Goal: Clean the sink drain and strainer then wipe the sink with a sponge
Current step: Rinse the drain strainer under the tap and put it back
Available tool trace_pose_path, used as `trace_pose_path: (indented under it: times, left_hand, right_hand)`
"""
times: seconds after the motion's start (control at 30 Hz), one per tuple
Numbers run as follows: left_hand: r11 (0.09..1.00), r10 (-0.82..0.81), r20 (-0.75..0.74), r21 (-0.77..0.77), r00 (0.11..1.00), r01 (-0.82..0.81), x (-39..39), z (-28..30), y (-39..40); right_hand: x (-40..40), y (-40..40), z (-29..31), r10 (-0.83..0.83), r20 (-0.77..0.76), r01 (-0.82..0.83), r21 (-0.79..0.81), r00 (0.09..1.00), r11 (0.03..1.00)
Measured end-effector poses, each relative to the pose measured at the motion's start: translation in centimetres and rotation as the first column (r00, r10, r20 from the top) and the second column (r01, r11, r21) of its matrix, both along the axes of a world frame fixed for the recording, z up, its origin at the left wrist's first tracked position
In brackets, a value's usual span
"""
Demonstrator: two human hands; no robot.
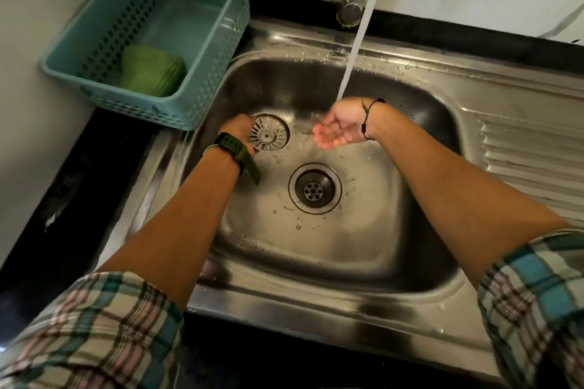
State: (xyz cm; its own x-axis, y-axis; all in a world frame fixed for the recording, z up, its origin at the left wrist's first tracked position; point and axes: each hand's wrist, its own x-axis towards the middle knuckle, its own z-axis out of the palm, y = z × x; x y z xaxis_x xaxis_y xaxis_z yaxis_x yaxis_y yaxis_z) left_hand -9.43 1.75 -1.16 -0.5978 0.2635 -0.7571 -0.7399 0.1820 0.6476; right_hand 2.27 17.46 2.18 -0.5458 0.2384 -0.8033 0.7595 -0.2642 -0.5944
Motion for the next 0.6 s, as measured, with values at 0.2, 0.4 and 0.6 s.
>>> trace_pose_path:
  times: [0.2,0.4,0.6]
  left_hand:
    - [0.999,-0.012,0.006,0.031,1.0,0.012,0.8,0.2,0.7]
    - [0.999,-0.026,0.029,0.047,0.999,0.025,1.7,-0.1,1.3]
    - [0.999,-0.034,0.027,0.03,0.999,0.033,1.6,-0.5,1.2]
  right_hand:
    - [-0.8,0.4,0.5,-0.096,-0.103,0.107,0.11,0.99,0.988]
    - [-1.2,0.4,0.6,0.048,0.048,-0.061,0.346,0.998,0.936]
    - [-0.4,0.6,1.2,0.236,0.146,-0.265,0.227,0.961,0.937]
